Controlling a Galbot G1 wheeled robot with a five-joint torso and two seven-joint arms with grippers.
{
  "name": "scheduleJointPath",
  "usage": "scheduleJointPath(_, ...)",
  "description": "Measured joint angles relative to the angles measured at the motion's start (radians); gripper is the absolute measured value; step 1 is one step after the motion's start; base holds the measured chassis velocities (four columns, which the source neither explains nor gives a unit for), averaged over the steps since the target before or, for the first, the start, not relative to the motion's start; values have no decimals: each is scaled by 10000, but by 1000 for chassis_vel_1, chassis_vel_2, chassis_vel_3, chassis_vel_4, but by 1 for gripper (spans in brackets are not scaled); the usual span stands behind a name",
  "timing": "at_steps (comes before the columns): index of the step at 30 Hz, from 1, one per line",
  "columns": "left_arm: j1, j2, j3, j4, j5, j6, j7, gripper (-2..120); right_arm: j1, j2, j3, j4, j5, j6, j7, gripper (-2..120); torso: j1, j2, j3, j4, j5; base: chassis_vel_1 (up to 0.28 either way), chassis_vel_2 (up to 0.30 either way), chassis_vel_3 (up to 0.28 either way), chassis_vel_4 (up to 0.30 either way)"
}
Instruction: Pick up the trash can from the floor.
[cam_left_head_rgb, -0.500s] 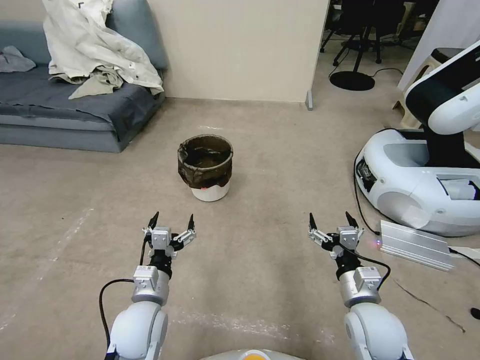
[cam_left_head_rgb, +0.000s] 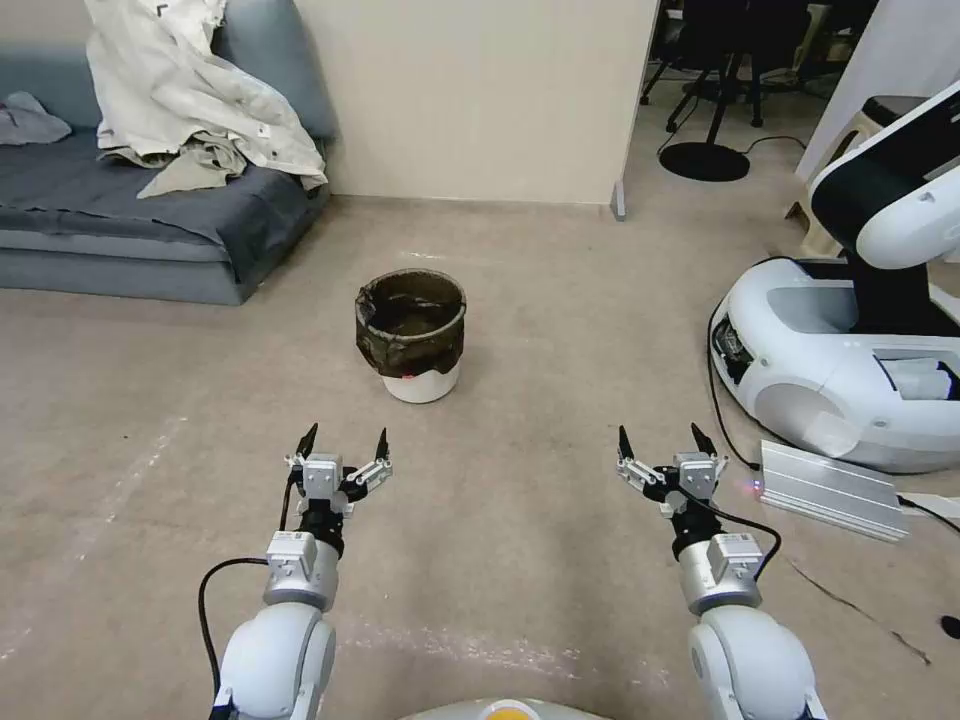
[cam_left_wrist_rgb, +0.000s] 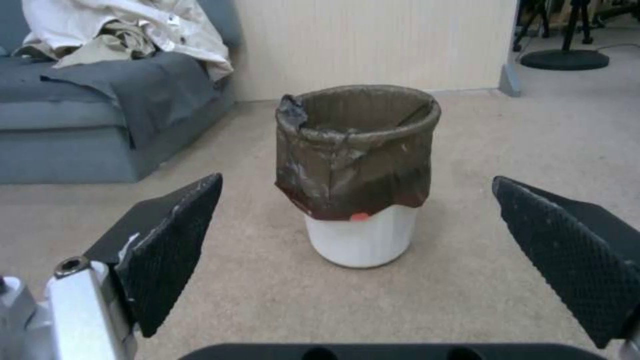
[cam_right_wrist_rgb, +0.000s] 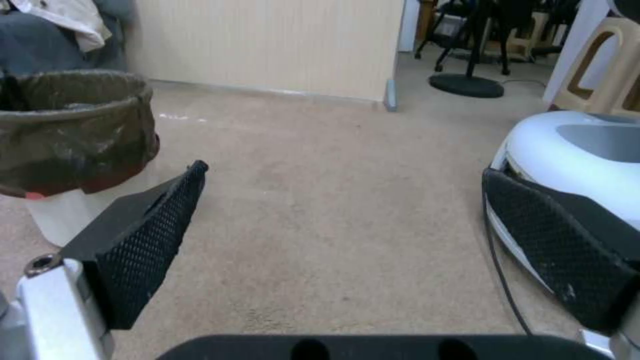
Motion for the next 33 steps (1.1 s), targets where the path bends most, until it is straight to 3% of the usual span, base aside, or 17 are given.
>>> scheduleJointPath(9, -13, -8, -1, -43, -75, 79, -6, 100, -25, 6, 6, 49, 0, -33, 0, 100, 0, 0, 0, 1, 0, 0, 0, 0, 0)
scheduleJointPath(12, -134, -138, -48, -593, -559, 627, -55, 100, -202, 76, 81, 513, 0, -294, -36, 100, 0, 0, 1, 2, 0, 0, 0, 0, 0)
scheduleJointPath(13, -265, -271, -98, -1169, -1064, 1202, -120, 100, -369, 145, 160, 958, 0, -546, -86, 100, 0, 0, 0, 0, 0, 0, 0, 0, 0)
scheduleJointPath(14, -265, -271, -98, -1169, -1064, 1202, -120, 100, -369, 145, 160, 958, 0, -546, -86, 100, 0, 0, 0, 0, 0, 0, 0, 0, 0)
scheduleJointPath(15, -389, -407, -145, -1724, -1554, 1760, -192, 100, -571, 228, 252, 1463, 0, -851, -148, 100, 0, 0, 0, -2, 1, 0, 0, 0, 0)
scheduleJointPath(17, -432, -393, -212, -2029, -1898, 2100, -390, 100, -861, 342, 389, 2227, -4, -1290, -239, 100, 0, 0, 0, -1, 4, 0, 0, 0, 0)
scheduleJointPath(23, -399, -280, -296, -2034, -1936, 2161, -455, 100, -1258, 426, 549, 2933, 254, -1473, -558, 100, 0, 0, 0, -1, 0, 0, 0, 0, 0)
scheduleJointPath(33, -251, -114, -412, -1774, -1865, 1856, -475, 100, -1225, 277, 670, 2414, 717, -430, -638, 100, 0, 0, 0, 1, -1, 0, 0, 0, 0)
